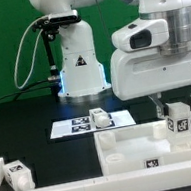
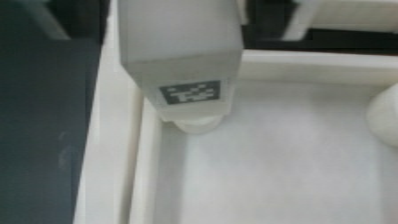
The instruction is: Assemble one leg
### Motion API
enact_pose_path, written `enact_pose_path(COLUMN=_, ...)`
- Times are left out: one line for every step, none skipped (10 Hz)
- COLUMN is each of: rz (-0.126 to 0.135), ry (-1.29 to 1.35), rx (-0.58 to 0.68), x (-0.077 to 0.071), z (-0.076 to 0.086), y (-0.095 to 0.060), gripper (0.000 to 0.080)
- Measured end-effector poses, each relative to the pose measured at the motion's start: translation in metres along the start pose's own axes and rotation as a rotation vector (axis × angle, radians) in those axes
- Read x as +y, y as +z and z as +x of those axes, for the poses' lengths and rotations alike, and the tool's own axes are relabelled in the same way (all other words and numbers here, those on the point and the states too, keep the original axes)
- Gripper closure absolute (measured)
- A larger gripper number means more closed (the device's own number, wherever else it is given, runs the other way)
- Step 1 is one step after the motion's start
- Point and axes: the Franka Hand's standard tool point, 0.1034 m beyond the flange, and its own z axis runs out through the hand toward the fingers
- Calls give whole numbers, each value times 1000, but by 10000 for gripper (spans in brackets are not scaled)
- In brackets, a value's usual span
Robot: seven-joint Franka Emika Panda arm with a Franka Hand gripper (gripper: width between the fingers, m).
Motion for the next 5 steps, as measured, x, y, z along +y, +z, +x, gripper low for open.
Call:
enact_pose_path(rz=2, ry=111, rx=0, x=-1, z=0, y=0, gripper=516)
enact_pose_path(rz=2, ry=189, rx=0, x=-1, z=0, y=0, gripper=516)
enact_pose_path(rz=2, ry=265, rx=0, x=-1, z=0, y=0, gripper=515)
enact_pose_path(rz=2, ry=323, rx=-1, x=-1, z=0, y=0, gripper=515)
enact_pose_path(rz=5, ry=446, rx=19, x=-2, z=4, y=0, gripper=515)
